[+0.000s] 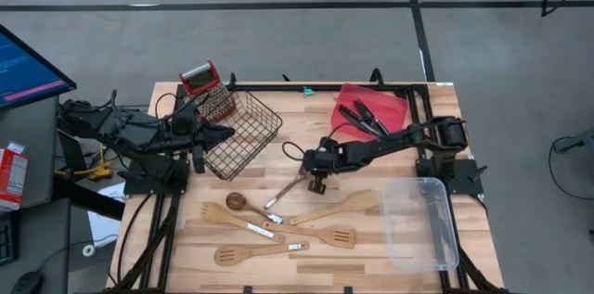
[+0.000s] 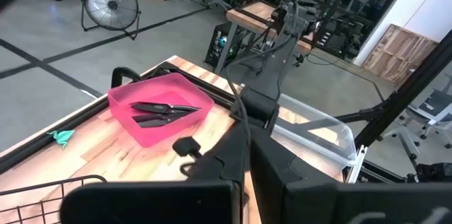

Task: Pick & Place Kitchen Items
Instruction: Put the top dark brown serving spoon into the black wire basket

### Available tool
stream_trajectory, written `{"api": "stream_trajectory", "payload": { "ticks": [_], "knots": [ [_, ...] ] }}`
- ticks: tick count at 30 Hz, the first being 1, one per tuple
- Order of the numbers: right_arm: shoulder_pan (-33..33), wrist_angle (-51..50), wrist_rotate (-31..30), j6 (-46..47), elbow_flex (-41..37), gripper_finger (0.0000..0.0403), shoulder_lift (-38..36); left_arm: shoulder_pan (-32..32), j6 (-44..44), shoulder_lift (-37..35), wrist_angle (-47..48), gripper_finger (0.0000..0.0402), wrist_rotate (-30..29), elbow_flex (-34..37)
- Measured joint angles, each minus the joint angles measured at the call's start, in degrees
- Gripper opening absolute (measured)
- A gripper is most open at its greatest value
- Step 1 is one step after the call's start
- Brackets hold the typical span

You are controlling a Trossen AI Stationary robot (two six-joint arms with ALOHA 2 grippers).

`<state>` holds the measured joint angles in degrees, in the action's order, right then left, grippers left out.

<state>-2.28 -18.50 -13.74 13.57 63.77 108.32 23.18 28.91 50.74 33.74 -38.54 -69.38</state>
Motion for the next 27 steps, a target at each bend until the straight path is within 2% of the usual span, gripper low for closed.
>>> {"api": "stream_trajectory", "payload": {
  "ticks": [4, 7, 11, 16, 20, 23, 27],
  "knots": [
    [0.0, 1.4, 0.7, -2.7, -0.1, 0.0013, -2.6, 0.0, 0.0, 0.0, 0.0, 0.0004, 0.9, 0.0],
    [-1.5, 8.6, 5.0, -10.6, 0.2, 0.0033, -6.4, 0.0, -0.1, 0.0, 0.0, 0.0004, 0.9, 0.0],
    [-4.5, 17.7, 6.1, -23.0, 0.2, 0.0074, -7.2, 0.0, -1.8, 0.0, 0.0, 0.0004, 0.9, 0.0],
    [-5.6, 25.6, 10.1, -28.9, 0.5, 0.0141, -2.5, 0.0, -3.6, 0.0, -0.2, 0.0018, 0.5, 0.0],
    [-5.2, 25.3, 12.5, -29.3, 2.8, 0.0190, 3.3, 0.0, -4.6, -0.7, -0.4, 0.0041, 0.5, 0.0],
    [-4.9, 25.4, 14.0, -30.0, 5.1, 0.0208, 6.9, 0.0, -5.0, -1.9, -0.5, 0.0053, 0.7, 0.0],
    [-4.1, 22.3, 14.8, -29.9, 8.1, 0.0209, 10.9, 0.2, -5.3, -3.7, -0.4, 0.0057, 0.9, 0.0]
  ]
}}
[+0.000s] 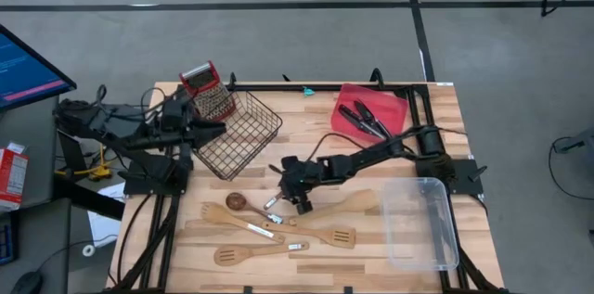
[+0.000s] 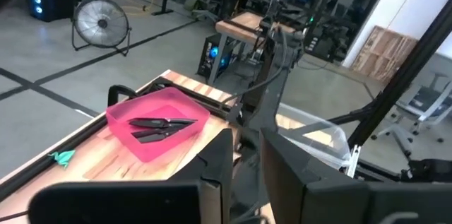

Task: Pick & Place Kitchen Items
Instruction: Put the top dark brown serving spoon into the black wire basket

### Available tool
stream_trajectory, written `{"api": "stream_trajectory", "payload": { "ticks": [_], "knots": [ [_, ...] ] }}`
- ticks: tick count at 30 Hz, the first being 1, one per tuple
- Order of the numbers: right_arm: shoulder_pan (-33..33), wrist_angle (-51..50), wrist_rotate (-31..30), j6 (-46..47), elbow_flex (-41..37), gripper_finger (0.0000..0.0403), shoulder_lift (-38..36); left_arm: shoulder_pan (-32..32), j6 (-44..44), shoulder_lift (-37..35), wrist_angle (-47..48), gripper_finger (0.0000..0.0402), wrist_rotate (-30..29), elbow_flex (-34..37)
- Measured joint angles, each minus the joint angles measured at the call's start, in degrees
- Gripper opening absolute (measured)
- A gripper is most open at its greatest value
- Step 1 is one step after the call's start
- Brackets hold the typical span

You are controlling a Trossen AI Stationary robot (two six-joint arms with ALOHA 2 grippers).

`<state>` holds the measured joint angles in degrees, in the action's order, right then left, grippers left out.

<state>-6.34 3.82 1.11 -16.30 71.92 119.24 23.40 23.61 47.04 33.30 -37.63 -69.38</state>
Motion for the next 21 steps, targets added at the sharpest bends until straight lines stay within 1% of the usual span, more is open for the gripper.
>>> {"api": "stream_trajectory", "payload": {
  "ticks": [7, 13, 16, 21],
  "knots": [
    [2.3, -10.5, 1.2, 0.9, 1.4, 0.0192, 1.0, 0.0, 0.4, -1.1, 0.0, 0.0057, 1.2, 0.0],
    [3.7, -16.9, 0.1, 1.2, 1.5, 0.0178, 0.6, 0.0, 0.3, -0.5, 0.1, 0.0057, 2.7, 0.0],
    [3.6, -17.8, -2.5, 1.4, 1.5, 0.0138, 0.6, 0.0, 0.3, -0.4, 0.2, 0.0057, 3.1, 0.0],
    [3.6, -19.6, -3.5, 4.7, 1.4, 0.0032, 0.7, 0.0, 0.3, -0.5, 0.1, 0.0057, 3.1, 0.0]
  ]
}}
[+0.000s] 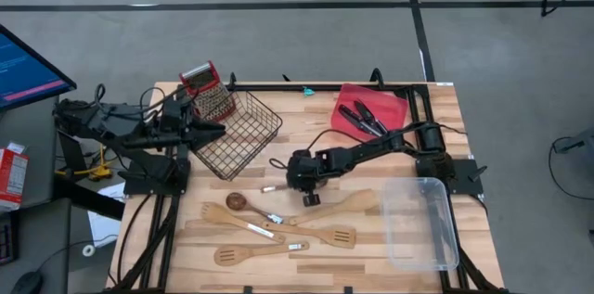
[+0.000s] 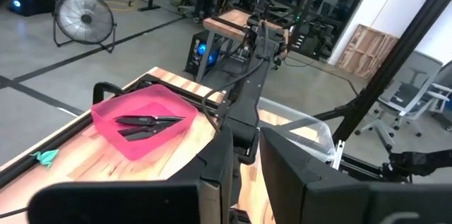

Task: Pick & Place Kitchen Items
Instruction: Put the top dark brown serving spoon into the black wire basket

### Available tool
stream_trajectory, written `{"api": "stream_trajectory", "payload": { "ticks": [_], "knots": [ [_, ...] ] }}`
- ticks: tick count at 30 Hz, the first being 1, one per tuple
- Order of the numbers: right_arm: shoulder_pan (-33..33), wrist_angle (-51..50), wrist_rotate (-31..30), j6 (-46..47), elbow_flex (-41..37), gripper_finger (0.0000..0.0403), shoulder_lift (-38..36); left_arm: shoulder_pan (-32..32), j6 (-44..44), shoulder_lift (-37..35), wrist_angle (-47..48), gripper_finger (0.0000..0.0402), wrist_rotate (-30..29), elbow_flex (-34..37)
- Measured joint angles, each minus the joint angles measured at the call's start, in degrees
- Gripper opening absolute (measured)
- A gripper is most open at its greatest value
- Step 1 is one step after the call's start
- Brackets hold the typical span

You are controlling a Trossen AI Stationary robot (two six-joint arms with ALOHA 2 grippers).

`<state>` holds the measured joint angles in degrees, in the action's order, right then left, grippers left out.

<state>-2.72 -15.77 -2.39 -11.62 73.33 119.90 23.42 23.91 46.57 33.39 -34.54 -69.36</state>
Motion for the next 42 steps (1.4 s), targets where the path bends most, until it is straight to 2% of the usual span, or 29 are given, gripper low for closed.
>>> {"api": "stream_trajectory", "payload": {
  "ticks": [8, 19, 26, 32, 36, 42],
  "knots": [
    [-0.6, -2.5, -1.9, 6.6, -0.9, 0.0032, -4.3, 0.0, -0.1, 0.0, 0.0, 0.0057, 1.8, 0.0],
    [-2.2, -0.9, -1.4, 13.7, -0.4, 0.0032, -26.7, 0.0, -0.1, 0.3, -0.2, 0.0057, 3.4, 0.0],
    [-3.6, 4.0, -9.6, 14.9, -0.4, 0.0032, -38.7, 0.0, -3.2, 1.2, -1.0, 0.0057, 0.7, 0.0],
    [-3.6, 9.0, -11.5, 14.7, -0.3, 0.0036, -43.7, 0.0, -11.1, 5.0, -6.6, 0.0060, 0.7, 0.0],
    [-3.6, 13.7, -11.3, 14.7, -0.3, 0.0037, -44.8, 0.0, -15.3, 8.8, -9.8, 0.0088, 2.0, 0.0],
    [-4.9, 18.9, -9.8, 13.3, -0.4, 0.0037, -45.6, -1.1, -15.9, 13.4, -13.4, 0.0163, 2.0, 0.0]
  ]
}}
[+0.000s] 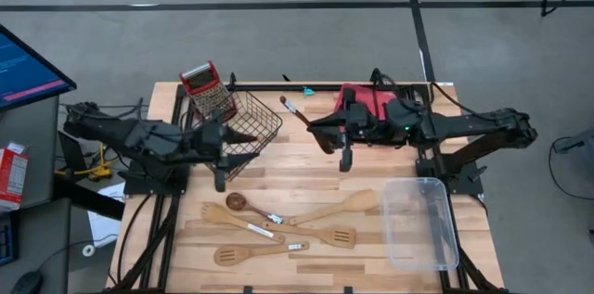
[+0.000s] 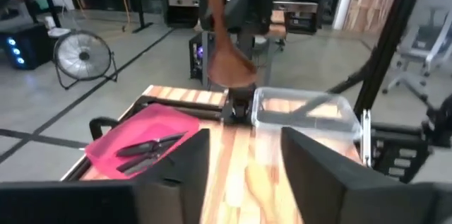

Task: Pick & Place Kitchen Items
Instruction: Put the top dark brown serving spoon into the black wire basket

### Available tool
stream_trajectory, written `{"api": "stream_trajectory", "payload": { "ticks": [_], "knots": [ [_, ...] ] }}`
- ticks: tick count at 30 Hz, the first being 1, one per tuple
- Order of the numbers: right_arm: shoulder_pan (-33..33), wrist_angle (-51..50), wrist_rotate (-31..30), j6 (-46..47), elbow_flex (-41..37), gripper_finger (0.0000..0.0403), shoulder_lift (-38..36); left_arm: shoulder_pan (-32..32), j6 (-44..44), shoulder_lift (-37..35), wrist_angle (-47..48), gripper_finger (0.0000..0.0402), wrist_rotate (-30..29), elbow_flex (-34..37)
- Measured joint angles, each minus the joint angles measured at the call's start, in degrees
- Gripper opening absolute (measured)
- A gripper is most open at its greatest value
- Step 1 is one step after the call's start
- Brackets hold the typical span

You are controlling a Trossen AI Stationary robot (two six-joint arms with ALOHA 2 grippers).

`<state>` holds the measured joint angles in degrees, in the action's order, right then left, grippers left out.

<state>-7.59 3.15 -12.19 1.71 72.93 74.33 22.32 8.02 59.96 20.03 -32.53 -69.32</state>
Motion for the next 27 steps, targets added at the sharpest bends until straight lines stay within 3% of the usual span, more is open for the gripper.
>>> {"api": "stream_trajectory", "payload": {
  "ticks": [4, 9, 21, 27],
  "knots": [
    [-1.3, 4.5, 0.3, -1.5, 0.1, 0.0038, -0.2, -1.8, -0.4, 1.9, -8.7, 0.0209, 4.3, 0.0],
    [-2.4, 8.6, 0.3, -3.1, 0.1, 0.0038, 0.0, -4.1, -6.8, 4.0, -20.8, 0.0238, 9.5, 0.0],
    [-3.7, 10.2, 0.3, -3.8, 0.1, 0.0038, 0.0, -12.7, -6.5, 9.5, -32.6, 0.0243, 23.9, 0.0],
    [-3.7, 10.2, 0.3, -4.4, 0.1, 0.0039, 0.0, -14.8, -6.2, 12.6, -37.7, 0.0240, 28.0, 0.0]
  ]
}}
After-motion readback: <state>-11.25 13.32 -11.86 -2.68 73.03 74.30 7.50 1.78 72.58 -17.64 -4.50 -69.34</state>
